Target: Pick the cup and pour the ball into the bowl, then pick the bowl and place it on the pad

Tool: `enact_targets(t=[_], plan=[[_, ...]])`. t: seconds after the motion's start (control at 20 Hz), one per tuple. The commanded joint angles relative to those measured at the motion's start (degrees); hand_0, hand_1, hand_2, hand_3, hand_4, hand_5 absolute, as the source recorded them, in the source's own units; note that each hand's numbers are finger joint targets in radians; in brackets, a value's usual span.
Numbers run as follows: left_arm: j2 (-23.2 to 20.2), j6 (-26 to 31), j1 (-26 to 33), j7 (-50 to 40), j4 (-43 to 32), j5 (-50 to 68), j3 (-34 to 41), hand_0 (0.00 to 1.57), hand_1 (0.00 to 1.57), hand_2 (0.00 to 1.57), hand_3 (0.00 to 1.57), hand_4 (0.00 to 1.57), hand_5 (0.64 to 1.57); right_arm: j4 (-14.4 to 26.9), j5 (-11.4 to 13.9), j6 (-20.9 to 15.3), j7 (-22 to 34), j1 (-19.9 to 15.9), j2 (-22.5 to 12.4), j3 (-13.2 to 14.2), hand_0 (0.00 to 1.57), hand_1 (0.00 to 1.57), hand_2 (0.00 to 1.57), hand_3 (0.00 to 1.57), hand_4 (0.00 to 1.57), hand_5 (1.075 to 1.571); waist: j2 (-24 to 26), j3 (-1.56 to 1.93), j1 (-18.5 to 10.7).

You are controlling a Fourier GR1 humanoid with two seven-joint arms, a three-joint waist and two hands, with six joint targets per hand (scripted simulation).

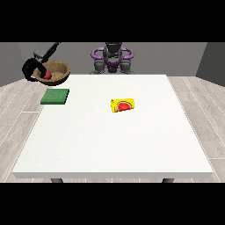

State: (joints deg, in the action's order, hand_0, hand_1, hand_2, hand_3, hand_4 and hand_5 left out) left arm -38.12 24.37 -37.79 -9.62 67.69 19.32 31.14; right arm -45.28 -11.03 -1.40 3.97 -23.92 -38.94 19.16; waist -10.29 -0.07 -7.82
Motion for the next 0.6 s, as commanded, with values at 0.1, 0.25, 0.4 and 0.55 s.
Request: enact_targets(t=[0.1, 0.25, 0.4, 0.55], plan=[[-3.0, 1.6, 2.8, 4.4, -3.1, 1.1, 2.7, 0.0, 0.0, 0.0, 0.0, 1.21, 1.548, 3.4, 0.4, 4.3, 1.1, -2.5, -3.4, 0.4, 1.57, 1.57, 1.57, 0.46, 1.11, 1.567, -1.3, 0.07, 1.8], [-4.4, 3.8, 5.6, 9.8, -7.1, -0.4, 3.5, 0.0, 0.0, 0.0, 0.0, 1.21, 1.551, 1.2, 0.8, 2.9, 2.1, -2.7, -1.9, -0.2, 1.57, 1.57, 1.57, 0.46, 1.11, 1.567, -1.1, 0.05, 3.4], [-4.8, 3.9, 5.7, 11.6, -7.9, 0.0, 3.8, 0.0, 0.0, 0.0, 0.0, 1.21, 1.555, 2.9, 0.6, 3.0, 1.8, -5.0, -3.0, 0.9, 1.57, 1.57, 1.57, 0.46, 1.11, 1.567, -3.2, 0.06, 3.1], [-4.1, 3.6, 6.4, 8.7, -6.2, 0.7, 2.4, 0.0, 0.0, 0.0, 0.0, 1.21, 1.553, 5.5, 0.3, 0.9, 0.5, -3.7, 2.2, 0.7, 1.57, 1.57, 1.57, 0.45, 1.07, 1.566, -0.6, 0.1, 2.5]])
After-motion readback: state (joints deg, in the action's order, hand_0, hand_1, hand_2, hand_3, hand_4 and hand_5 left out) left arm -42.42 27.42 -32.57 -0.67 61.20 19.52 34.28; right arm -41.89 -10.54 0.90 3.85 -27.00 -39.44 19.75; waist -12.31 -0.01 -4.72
